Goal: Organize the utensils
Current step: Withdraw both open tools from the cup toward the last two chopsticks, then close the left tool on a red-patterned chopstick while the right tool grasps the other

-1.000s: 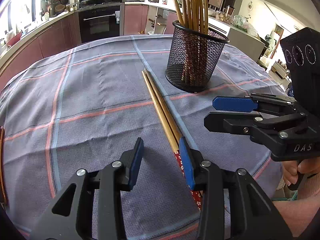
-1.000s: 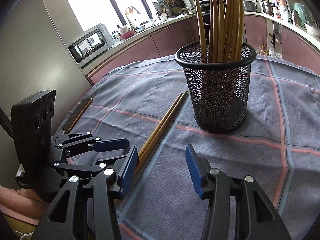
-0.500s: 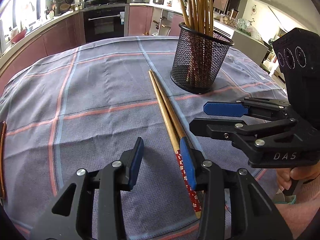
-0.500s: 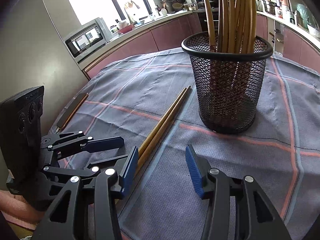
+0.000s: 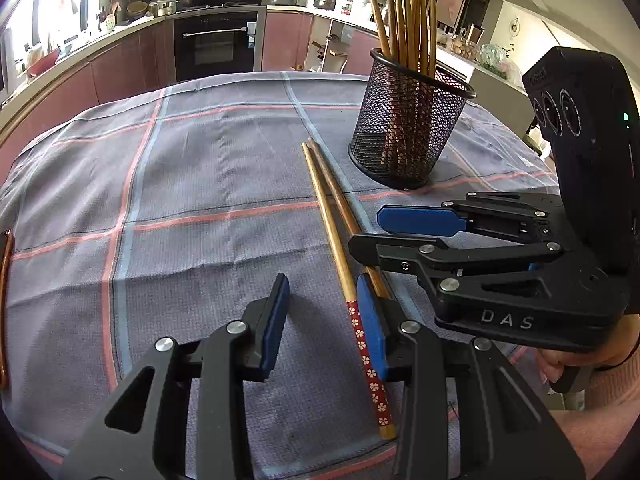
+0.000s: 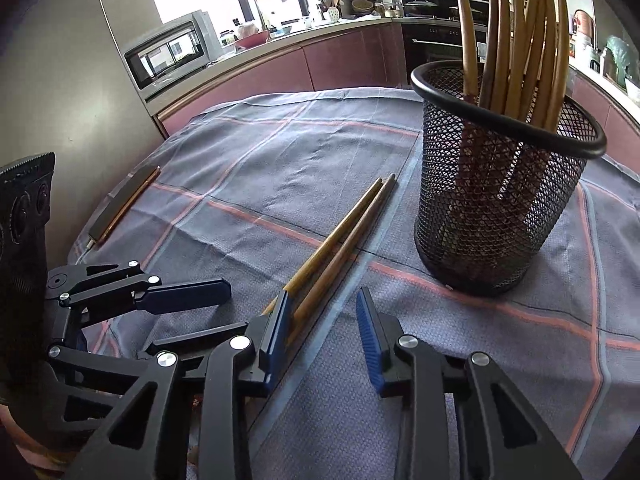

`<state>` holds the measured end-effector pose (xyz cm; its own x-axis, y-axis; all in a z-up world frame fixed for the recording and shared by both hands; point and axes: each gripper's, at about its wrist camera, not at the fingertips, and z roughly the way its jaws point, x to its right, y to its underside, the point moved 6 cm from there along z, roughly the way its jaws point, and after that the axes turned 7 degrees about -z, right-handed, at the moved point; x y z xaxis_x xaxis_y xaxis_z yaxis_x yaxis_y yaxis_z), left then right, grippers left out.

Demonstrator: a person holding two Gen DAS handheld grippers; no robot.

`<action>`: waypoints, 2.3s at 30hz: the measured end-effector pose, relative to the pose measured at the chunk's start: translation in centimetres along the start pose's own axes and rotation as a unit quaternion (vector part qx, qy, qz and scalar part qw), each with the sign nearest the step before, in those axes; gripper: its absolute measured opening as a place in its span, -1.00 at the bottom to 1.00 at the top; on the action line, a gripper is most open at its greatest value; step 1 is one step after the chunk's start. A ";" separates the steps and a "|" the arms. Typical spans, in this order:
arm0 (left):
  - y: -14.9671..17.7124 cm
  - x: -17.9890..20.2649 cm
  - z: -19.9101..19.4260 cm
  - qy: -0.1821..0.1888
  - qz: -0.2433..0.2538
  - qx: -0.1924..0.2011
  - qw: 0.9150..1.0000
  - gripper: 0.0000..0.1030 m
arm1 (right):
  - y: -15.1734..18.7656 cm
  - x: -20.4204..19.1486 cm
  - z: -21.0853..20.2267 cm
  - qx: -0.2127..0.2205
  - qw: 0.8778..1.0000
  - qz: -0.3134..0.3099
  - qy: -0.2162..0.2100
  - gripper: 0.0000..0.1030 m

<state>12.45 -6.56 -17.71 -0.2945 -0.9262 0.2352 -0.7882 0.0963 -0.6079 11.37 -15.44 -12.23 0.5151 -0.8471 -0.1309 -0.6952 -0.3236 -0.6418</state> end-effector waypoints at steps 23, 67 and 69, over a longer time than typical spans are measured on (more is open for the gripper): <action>-0.3 0.6 0.7 0.008 0.007 -0.005 1.000 -0.50 | 0.0 2.0 -0.3 -0.009 1.000 0.016 0.006 -0.44; -3.9 1.2 4.0 -0.005 0.000 -0.009 1.000 -0.85 | -0.3 3.9 -0.9 0.021 0.998 0.066 0.001 -0.83; -3.7 1.2 3.8 -0.004 0.001 -0.009 1.000 -0.85 | -0.5 3.6 -1.5 0.029 0.998 0.061 -0.004 -0.84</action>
<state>17.12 -9.40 -18.05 -0.2911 -0.9291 0.2280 -0.7971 0.1038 -0.5948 12.86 -18.95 -11.25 0.4319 -0.8757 -0.2161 -0.7233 -0.1931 -0.6630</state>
